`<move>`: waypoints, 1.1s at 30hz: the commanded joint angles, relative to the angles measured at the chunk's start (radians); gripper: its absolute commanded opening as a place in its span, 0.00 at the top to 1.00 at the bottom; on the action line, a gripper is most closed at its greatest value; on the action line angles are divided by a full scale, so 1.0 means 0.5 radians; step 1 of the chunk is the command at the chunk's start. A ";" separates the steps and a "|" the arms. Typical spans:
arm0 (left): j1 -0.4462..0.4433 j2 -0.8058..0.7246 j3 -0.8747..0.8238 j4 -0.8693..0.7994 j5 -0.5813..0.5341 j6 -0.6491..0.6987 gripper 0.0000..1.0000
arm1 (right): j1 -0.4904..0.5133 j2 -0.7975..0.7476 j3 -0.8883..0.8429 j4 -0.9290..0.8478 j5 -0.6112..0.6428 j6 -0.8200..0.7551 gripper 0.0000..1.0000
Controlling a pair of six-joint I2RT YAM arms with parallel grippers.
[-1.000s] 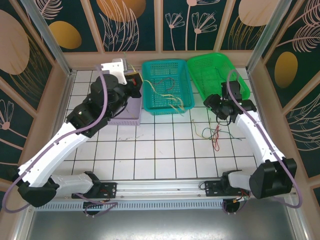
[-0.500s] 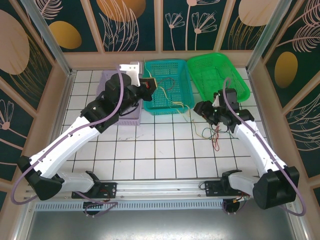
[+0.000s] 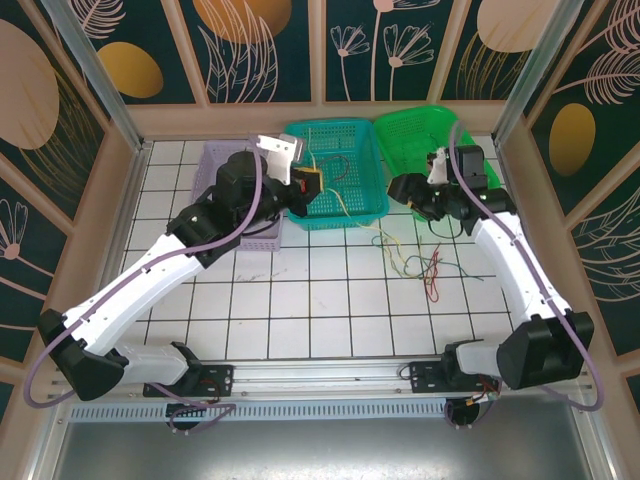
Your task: Untangle the cables
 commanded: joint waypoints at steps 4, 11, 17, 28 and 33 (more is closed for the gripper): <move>0.006 -0.060 -0.102 0.071 0.202 0.403 1.00 | 0.021 0.127 -0.005 -0.291 -0.043 -0.216 0.42; 0.006 -0.097 -0.223 0.189 0.432 0.715 1.00 | 0.195 0.191 -0.164 -0.298 -0.291 -0.291 0.41; 0.008 -0.101 -0.267 0.213 0.521 0.812 1.00 | 0.332 0.256 -0.261 -0.303 -0.327 -0.366 0.41; 0.006 -0.127 -0.315 0.259 0.550 0.806 1.00 | 0.485 0.283 -0.392 -0.312 -0.309 -0.400 0.41; 0.007 -0.134 -0.334 0.283 0.547 0.786 1.00 | 0.528 0.279 -0.461 -0.183 -0.394 -0.290 0.45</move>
